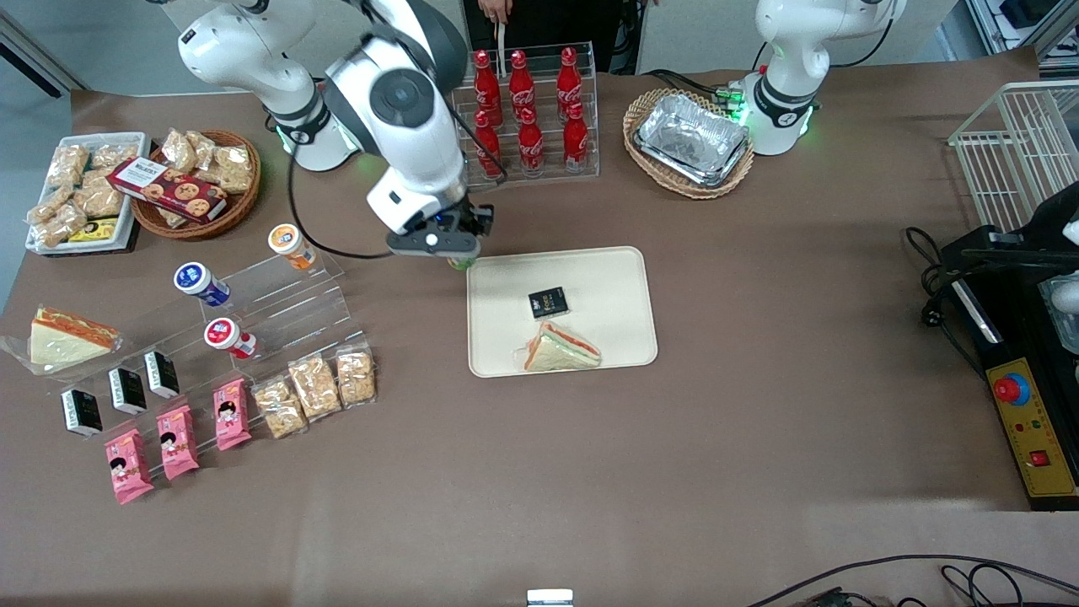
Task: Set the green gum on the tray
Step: 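Carry the green gum bottle over the cream tray beside the tissue pack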
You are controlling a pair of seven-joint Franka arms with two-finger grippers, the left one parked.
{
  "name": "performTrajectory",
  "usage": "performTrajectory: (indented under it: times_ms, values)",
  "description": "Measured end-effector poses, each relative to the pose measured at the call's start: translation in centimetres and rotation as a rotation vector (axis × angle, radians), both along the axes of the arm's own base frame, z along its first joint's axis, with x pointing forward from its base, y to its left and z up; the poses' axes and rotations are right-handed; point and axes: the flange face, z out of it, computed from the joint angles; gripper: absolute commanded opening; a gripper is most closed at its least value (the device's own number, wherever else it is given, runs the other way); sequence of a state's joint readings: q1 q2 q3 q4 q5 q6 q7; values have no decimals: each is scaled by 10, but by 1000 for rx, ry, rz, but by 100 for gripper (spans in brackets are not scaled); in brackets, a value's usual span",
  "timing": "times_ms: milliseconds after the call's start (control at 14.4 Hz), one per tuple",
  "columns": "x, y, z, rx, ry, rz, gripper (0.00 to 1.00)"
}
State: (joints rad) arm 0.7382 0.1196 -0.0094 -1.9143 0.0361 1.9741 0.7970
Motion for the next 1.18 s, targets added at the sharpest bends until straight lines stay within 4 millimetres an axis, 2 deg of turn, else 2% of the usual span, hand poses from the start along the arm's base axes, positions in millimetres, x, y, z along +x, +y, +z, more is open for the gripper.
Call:
performTrajectory:
  times_ms: [208, 417, 694, 833, 1042, 1111, 1181]
  values:
    - [3, 14, -47, 12, -18, 8, 0]
    - [-4, 20, -94, 34, -47, 20, 0]
    - [-15, 15, -151, 51, -71, 21, 0]
    - [-24, 15, -170, 51, -67, 32, 0]
    - [-35, 21, -187, 49, -61, 51, 0]
    - [-37, 23, -192, 49, -60, 56, 14]
    - [-38, 24, -197, 49, -60, 59, 47]
